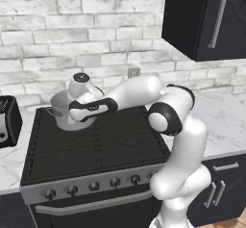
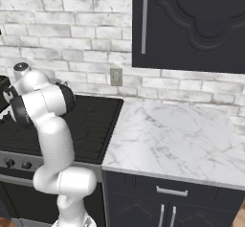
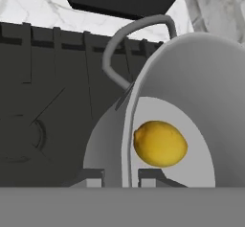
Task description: Turn on the sink faucet. Then move the lemon from the counter to the sink. Turn off the sink. Move the vegetable from the sink to the pot next to the stove. Finally move the pot to the rear left burner.
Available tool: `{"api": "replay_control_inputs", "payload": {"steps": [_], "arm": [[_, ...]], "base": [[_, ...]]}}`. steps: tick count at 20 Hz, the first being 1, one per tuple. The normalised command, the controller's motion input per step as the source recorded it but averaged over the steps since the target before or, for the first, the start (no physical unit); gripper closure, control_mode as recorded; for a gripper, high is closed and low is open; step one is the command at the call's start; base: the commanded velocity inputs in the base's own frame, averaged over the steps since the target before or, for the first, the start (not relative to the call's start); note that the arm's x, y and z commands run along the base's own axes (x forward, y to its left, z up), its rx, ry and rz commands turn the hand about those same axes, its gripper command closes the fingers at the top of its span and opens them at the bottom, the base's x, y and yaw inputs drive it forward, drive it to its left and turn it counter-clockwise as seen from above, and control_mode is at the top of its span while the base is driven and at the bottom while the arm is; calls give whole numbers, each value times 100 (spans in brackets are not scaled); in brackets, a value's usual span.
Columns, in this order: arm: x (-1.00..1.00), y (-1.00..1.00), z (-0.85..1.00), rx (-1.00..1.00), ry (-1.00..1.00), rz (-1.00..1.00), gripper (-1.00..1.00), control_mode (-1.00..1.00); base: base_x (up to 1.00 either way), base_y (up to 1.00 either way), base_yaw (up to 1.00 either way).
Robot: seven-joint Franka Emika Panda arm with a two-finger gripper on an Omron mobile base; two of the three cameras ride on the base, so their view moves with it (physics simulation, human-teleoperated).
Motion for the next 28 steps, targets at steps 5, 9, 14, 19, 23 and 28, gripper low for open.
{"api": "replay_control_inputs", "payload": {"steps": [5, 9, 14, 19, 23, 28], "arm": [[30, 33, -10, 0, 0, 2, 100, -100], [34, 20, -21, 0, 0, 3, 100, -100], [32, 5, -27, 0, 0, 3, 100, -100], [4, 0, -19, 0, 0, 0, 100, -100], [-3, 0, -20, 0, 0, 0, 100, -100], [-5, 0, -17, 0, 0, 0, -100, -100]], "base": [[0, 0, 0], [0, 0, 0], [0, 0, 0], [0, 0, 0], [0, 0, 0], [0, 0, 0]]}}
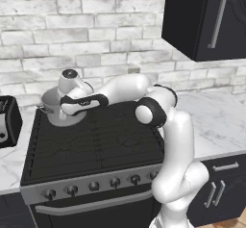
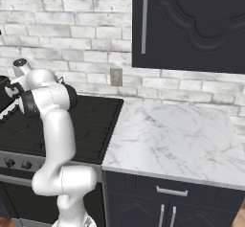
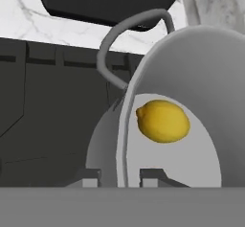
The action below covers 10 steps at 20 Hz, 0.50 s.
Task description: Turn on the sink faucet. Then move the lemon from the counter to the sink. Turn off the sink. Move the vegetable from the sink to the pot next to the stove. Finally move the pot to the rear left burner.
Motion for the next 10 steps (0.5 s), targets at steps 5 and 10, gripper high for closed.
{"api": "replay_control_inputs", "payload": {"steps": [5, 10], "arm": [[-1, 0, 0, 0, 0, 0, -100, -100], [-1, 2, 22, 0, 0, 0, -100, -100]], "base": [[0, 0, 0], [0, 0, 0]]}}
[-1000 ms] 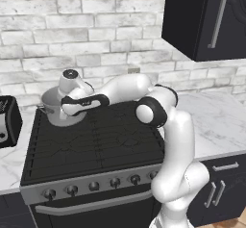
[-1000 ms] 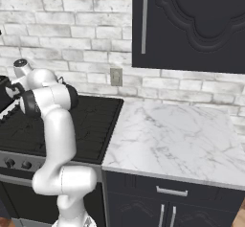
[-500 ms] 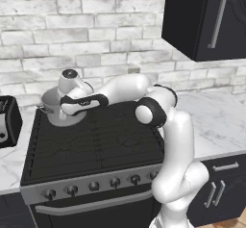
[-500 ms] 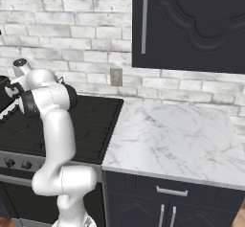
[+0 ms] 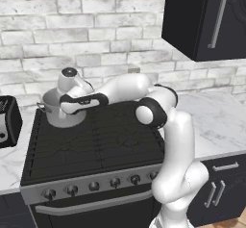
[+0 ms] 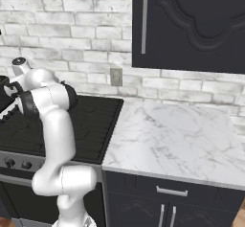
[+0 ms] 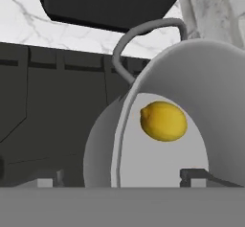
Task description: Turn on the sink faucet. Then move the lemon from the counter to the sink. Turn off the sink. Move the vegetable from the sink to the pot next to the stove. Finally move the pot to the rear left burner.
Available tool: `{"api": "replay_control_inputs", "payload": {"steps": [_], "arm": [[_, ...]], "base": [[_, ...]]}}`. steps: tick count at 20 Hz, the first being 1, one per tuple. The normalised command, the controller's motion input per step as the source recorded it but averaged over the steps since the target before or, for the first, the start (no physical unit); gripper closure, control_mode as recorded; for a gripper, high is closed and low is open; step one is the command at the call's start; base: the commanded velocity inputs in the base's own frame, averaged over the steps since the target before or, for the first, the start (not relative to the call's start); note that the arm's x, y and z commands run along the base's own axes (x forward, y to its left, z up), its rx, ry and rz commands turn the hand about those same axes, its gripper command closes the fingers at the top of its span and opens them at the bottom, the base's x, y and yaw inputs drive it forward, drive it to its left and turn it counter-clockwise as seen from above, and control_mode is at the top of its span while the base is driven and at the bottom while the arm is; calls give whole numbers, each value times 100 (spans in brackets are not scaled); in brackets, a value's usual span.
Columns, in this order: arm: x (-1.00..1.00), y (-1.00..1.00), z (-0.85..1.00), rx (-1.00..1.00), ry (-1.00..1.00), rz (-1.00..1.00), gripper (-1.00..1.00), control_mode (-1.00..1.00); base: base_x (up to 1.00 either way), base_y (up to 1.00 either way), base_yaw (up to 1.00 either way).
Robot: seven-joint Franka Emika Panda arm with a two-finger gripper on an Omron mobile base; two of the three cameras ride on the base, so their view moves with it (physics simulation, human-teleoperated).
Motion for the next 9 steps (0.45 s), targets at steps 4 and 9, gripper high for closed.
{"api": "replay_control_inputs", "payload": {"steps": [4, 9], "arm": [[-13, 4, 44, 0, 0, 0, -100, -100], [-26, 2, 46, 0, 0, -3, -100, -100]], "base": [[0, 0, 0], [0, 0, 0]]}}
